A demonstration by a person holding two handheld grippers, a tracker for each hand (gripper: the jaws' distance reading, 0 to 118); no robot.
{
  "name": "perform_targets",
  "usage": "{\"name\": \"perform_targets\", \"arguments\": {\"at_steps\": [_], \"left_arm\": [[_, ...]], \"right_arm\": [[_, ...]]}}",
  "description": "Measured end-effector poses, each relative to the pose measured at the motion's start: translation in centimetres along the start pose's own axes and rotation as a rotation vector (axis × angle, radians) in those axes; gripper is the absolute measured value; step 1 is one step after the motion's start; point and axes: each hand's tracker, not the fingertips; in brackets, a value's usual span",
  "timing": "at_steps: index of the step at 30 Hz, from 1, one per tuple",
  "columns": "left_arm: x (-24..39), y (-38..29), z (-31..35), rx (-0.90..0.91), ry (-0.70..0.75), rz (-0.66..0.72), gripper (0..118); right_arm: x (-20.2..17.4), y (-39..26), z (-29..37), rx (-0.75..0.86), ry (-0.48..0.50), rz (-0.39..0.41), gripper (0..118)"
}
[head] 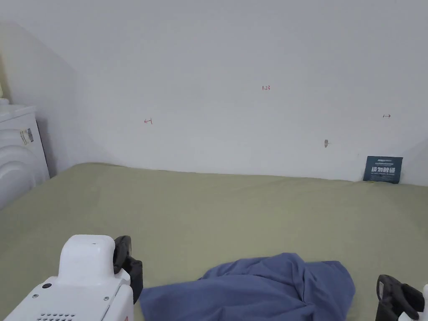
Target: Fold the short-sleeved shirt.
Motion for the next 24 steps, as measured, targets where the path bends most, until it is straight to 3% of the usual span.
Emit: {"name": "perform_targets", "arguments": {"at_steps": [3, 12, 20, 24], "left_arm": [[0.5, -0.1, 0.3, -0.002, 0.011, -0.049, 0], [-0.3, -0.5, -2.8, -0.080, -0.016, -0.009, 0], [-3.8, -6.7, -16.0, -0.433, -0.021, -0.023, 1], [-5.6, -10.4, -23.8, -0.606, -0.059, 0.042, 6]], "right_arm": [[-0.3, 0.2, 0.0, 0.008, 0.002, -0.001, 2], [-0.6, 0.0, -1.6, -0.008, 0.005, 0.000, 2], [-0.8, -2.5, -5.0, -0.091, 0.005, -0.004, 2], [-0.6, -4.2, -7.8, -0.163, -0.007, 0.004, 2]]}}
